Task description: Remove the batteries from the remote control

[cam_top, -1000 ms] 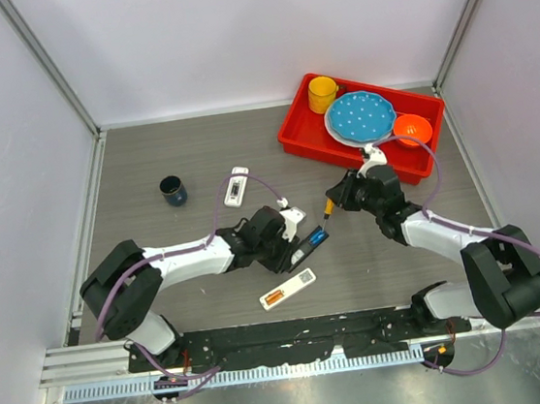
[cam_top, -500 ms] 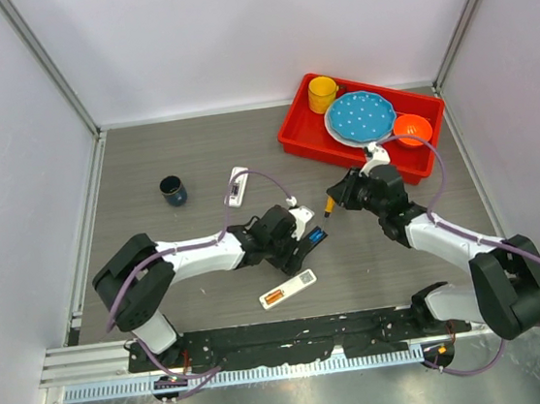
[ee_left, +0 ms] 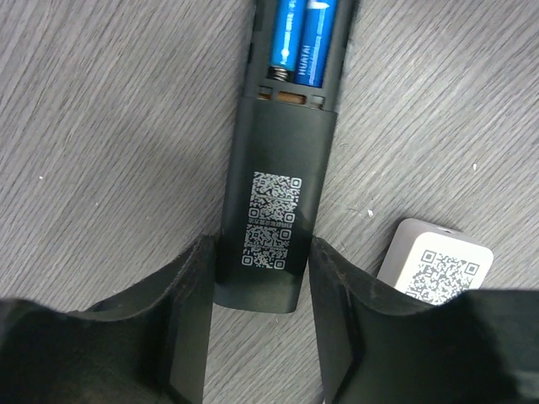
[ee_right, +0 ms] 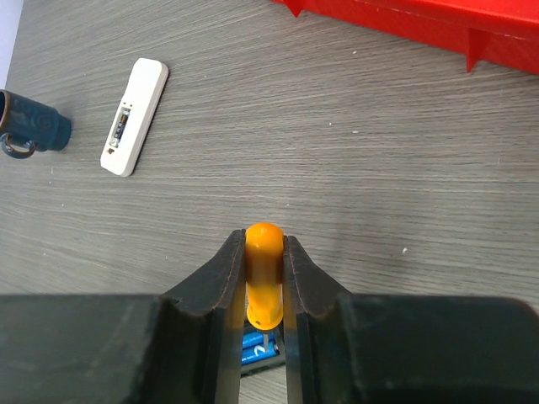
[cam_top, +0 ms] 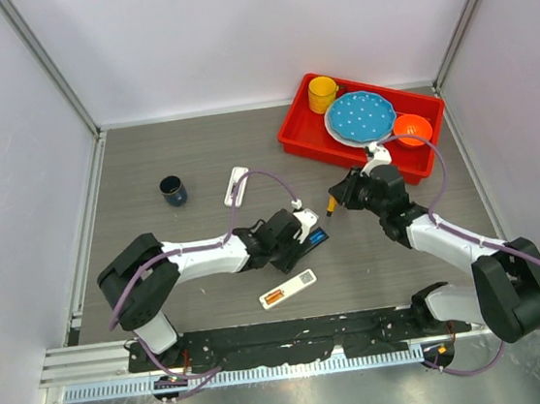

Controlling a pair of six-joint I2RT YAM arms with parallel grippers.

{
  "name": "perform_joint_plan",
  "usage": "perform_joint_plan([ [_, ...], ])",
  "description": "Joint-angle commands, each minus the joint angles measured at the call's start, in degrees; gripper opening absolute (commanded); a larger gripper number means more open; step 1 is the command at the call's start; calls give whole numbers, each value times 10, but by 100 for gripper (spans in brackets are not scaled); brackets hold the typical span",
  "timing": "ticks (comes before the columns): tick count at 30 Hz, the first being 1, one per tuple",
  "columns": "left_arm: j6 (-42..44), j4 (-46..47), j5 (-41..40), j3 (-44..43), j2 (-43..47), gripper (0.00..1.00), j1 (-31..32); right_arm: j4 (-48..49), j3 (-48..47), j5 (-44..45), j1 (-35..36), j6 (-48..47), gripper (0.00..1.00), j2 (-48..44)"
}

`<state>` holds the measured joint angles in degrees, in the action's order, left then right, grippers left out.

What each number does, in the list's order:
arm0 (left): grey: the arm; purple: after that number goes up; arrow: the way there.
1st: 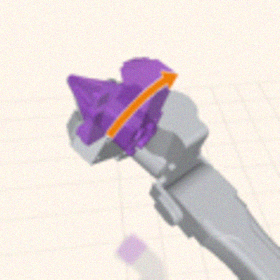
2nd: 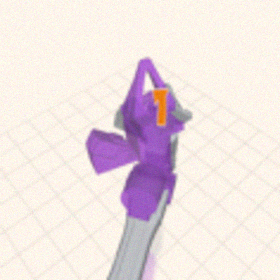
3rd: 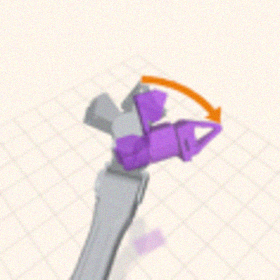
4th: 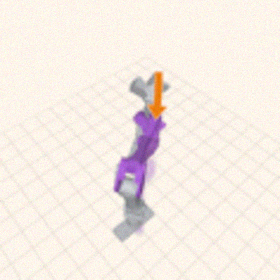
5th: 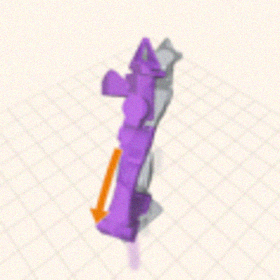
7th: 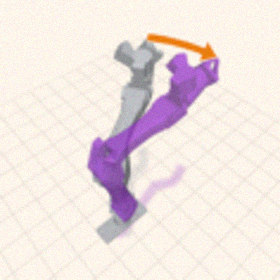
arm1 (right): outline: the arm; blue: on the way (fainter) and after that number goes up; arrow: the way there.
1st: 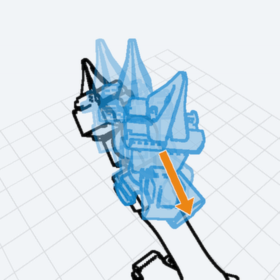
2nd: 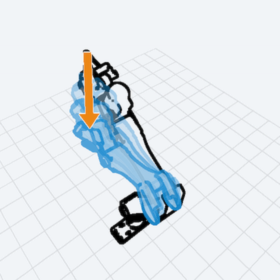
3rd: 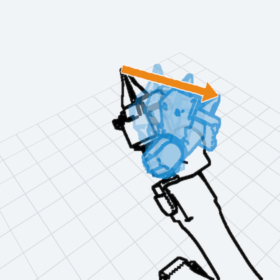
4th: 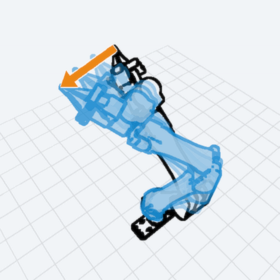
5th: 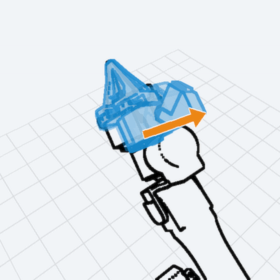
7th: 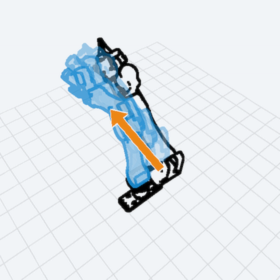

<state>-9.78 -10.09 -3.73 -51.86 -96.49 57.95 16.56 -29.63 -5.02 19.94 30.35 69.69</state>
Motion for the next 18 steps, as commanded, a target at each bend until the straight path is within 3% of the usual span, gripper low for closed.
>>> perform_joint_plan([
  [1, -16, -38, 9, 30, -17, 45, 13, 26, 0, 14, 7, -7, 1, -11],
  [5, -19, -36, 14, 30, -19, 37, 19, 40, 3, 14, 13, -4, 1, -1],
  [18, -20, -35, 20, 25, -41, 32, 26, 56, 17, 47, 30, -9, 1, 13],
])
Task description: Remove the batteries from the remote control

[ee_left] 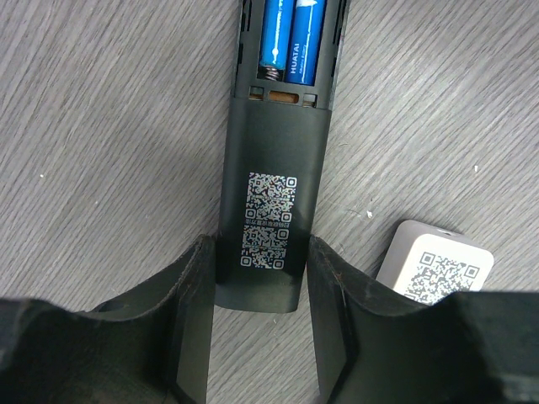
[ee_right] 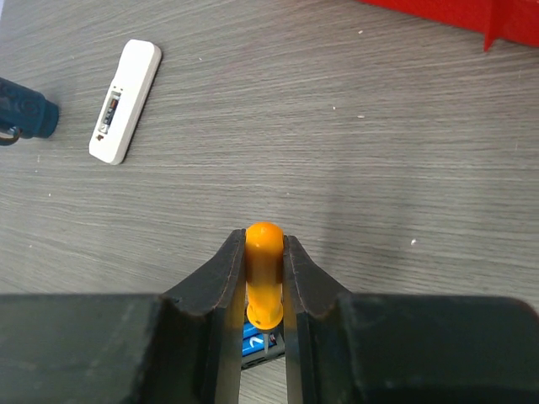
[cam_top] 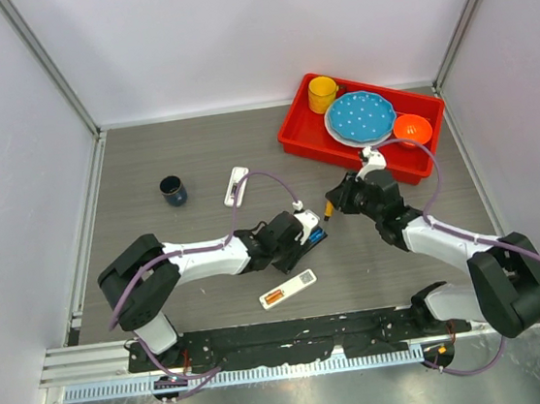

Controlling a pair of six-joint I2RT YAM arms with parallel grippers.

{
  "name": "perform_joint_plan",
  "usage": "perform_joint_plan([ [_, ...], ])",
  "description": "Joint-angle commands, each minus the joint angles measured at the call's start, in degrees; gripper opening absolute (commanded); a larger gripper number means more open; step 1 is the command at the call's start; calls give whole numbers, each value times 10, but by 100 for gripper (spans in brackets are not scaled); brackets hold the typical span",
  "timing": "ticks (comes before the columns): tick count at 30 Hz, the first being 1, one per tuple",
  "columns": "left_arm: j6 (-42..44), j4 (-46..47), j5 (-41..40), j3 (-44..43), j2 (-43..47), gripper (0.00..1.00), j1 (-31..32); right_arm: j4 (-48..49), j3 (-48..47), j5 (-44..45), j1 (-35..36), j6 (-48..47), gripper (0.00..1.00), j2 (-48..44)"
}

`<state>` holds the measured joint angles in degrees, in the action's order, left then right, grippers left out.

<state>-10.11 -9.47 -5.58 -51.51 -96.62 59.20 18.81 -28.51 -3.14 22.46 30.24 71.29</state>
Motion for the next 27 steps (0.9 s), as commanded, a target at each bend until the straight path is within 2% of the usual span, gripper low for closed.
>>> perform_joint_plan([
  [1, -18, -42, 38, 21, -38, 31, 14, 34, 8, 30, 6, -9, 1, -4],
  [14, -18, -47, 38, 22, -38, 30, 16, 56, 34, 61, 8, -6, 1, -45],
  [27, -18, -48, 37, 18, -45, 29, 19, 84, 43, 39, 9, -4, 1, -47],
])
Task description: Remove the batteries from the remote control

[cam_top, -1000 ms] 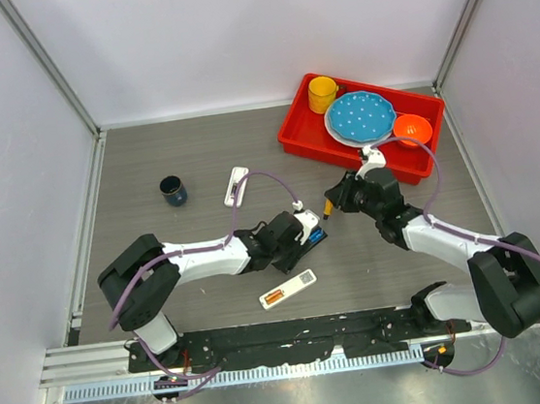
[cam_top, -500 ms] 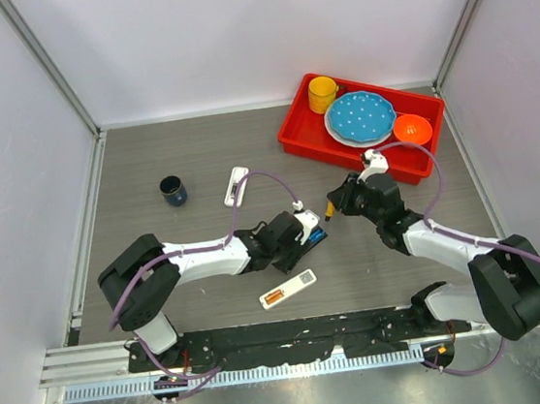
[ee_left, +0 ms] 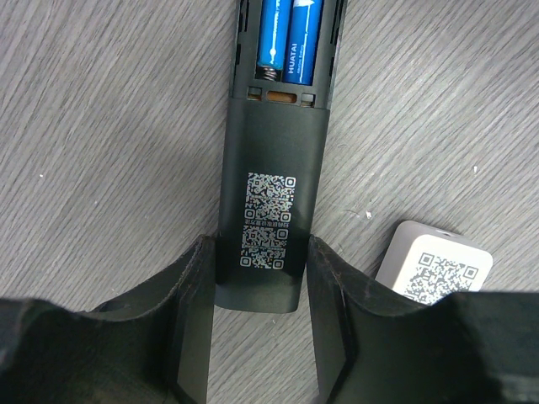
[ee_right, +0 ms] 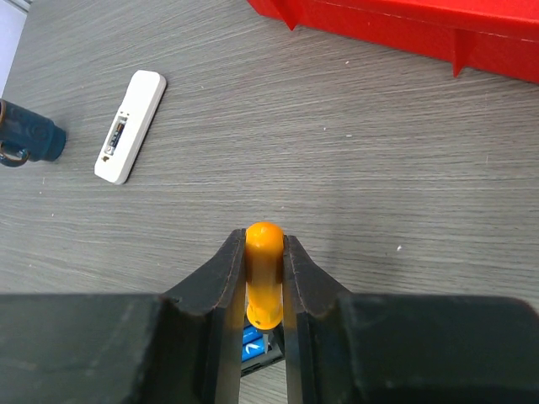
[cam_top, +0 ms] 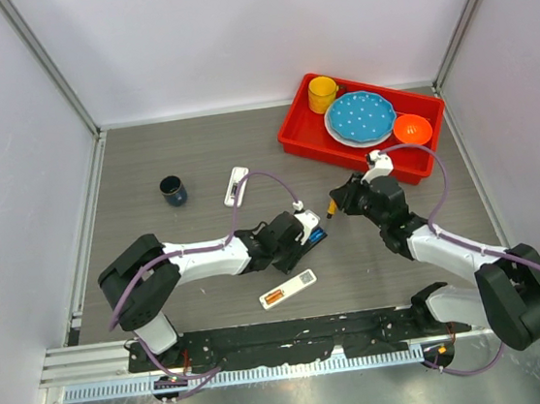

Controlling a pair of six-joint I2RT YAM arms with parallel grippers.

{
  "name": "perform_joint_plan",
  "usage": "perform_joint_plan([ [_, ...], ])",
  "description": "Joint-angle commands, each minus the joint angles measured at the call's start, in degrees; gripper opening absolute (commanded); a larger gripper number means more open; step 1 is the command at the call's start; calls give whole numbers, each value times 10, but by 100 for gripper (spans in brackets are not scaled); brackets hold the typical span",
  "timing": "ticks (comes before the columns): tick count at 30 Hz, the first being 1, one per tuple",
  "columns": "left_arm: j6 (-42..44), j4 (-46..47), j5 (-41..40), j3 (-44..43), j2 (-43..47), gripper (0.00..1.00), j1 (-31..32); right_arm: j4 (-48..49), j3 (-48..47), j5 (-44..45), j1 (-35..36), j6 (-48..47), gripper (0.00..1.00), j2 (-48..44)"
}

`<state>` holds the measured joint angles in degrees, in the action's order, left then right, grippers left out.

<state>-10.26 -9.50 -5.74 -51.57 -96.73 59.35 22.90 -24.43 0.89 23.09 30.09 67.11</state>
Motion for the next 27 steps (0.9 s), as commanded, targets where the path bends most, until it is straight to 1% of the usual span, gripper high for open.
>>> perform_joint_plan([
  [1, -17, -47, 38, 18, -43, 29, 17, 44, 0, -1, 3, -4, 1, -1],
  [5, -13, -54, 35, 15, -46, 28, 17, 49, -5, -1, 3, -6, 1, 16],
  [6, -13, -54, 35, 15, -46, 28, 17, 50, -7, -21, 3, -5, 1, 21],
  [8, -12, -54, 36, 15, -47, 28, 17, 53, -11, -28, 3, -5, 1, 30],
  [15, -12, -56, 37, 10, -50, 25, 18, 61, -14, -31, 4, -4, 1, 50],
  [25, -10, -57, 38, 9, -52, 25, 18, 56, -4, -11, 3, -8, 1, 21],
  [27, -9, -57, 38, 9, -51, 25, 18, 58, -3, 12, 4, -7, 1, 15],
])
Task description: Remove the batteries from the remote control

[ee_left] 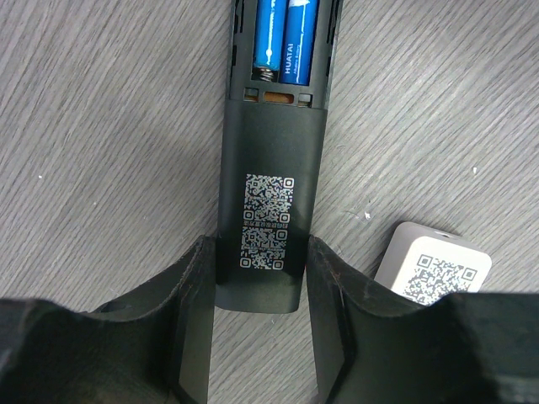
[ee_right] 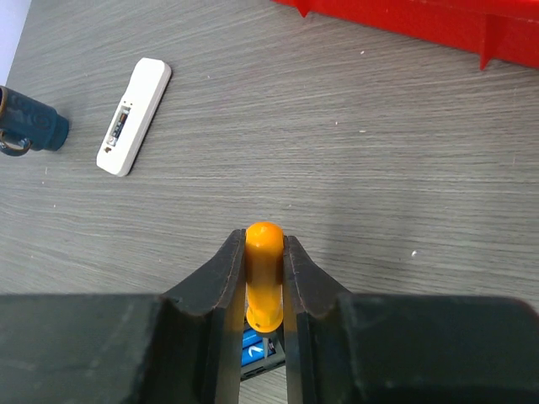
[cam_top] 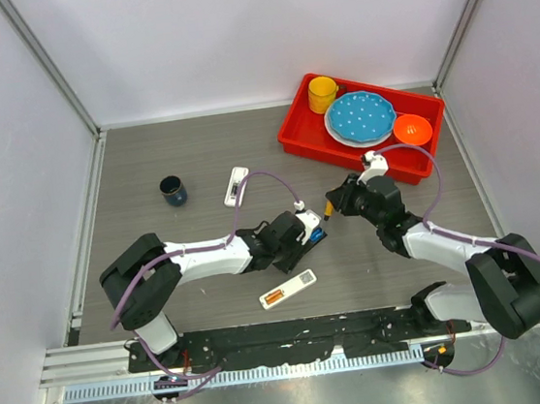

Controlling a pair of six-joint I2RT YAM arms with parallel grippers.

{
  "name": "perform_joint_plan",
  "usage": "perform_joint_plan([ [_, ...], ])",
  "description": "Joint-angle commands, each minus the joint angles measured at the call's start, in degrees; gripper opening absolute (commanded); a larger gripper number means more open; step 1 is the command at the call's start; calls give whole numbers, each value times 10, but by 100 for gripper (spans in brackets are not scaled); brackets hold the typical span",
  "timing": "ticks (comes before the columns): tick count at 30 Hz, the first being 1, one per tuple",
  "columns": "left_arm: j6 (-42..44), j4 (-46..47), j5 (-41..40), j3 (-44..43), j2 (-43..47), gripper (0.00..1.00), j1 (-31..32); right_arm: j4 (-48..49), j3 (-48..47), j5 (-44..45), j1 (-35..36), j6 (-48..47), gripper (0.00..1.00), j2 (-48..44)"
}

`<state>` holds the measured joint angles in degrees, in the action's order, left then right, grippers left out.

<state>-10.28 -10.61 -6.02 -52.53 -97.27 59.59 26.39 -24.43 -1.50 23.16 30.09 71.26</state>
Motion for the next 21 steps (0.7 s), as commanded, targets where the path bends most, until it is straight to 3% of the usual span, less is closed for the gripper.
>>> perform_joint_plan([
  [1, -9, -46, 41, 19, -46, 25, 16, 26, 2, 40, 3, -6, 1, -31],
  [21, -12, -46, 42, 21, -50, 25, 18, 54, 21, 23, 3, 1, 1, -7],
])
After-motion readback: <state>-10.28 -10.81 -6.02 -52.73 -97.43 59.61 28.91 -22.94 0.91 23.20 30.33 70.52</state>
